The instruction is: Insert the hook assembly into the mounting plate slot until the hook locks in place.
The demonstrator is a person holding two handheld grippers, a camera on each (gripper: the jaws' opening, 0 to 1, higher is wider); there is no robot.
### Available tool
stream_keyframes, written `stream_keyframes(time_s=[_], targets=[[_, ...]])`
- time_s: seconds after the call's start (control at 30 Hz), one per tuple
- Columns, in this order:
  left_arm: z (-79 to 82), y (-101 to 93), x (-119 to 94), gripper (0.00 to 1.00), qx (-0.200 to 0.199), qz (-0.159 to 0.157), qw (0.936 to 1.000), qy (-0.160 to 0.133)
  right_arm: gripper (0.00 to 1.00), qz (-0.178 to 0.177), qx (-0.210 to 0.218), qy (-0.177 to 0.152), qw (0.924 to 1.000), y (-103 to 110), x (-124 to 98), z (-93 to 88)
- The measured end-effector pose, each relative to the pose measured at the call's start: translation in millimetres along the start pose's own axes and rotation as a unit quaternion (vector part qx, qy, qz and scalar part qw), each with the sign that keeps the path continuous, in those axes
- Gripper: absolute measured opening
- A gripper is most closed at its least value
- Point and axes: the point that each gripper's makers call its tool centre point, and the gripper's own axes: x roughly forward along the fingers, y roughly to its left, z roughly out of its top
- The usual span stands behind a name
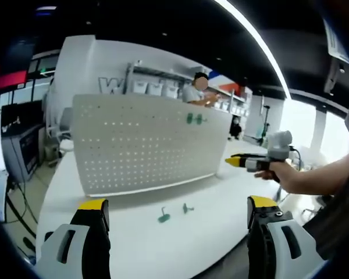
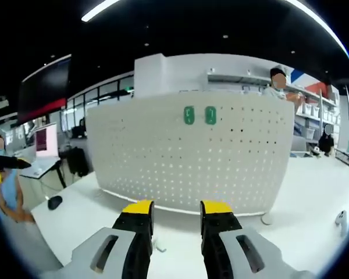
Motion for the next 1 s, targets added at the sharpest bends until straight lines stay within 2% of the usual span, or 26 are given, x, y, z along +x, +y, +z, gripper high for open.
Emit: stream_keyframes(time_s=[0.2,0.43,0.53,0.67,1.0], targets=[[-1.1,0.4,-0.5,1.0,-0.002,-0.012,0.9999,0.006,0.36,0.015,-0.006,0.03,0.9994,17.2,-24.5,-28.7],[-6.0,-3.3,0.8,1.0,-0.004,-0.03,0.9994,0.017,0.39,0.012,0.005,0.054,0.9985,24.2,-51.4,-48.9],[-6.9,-4.4,1.8,1.0,-0.003,-0.036,0.9991,0.02,0.37,0.012,0.011,0.054,0.9984,30.1,-61.4,-55.4],[-7.7,-4.4,4.0,1.0,0.0,-0.042,0.9988,0.025,0.38,0.029,0.024,0.073,0.9966,46.7,-66.2,-69.1],[-10.7,-4.9,15.8,1.0,0.002,-0.055,0.9978,0.036,0.39,0.052,0.02,0.088,0.9945,65.3,-67.4,-75.6]])
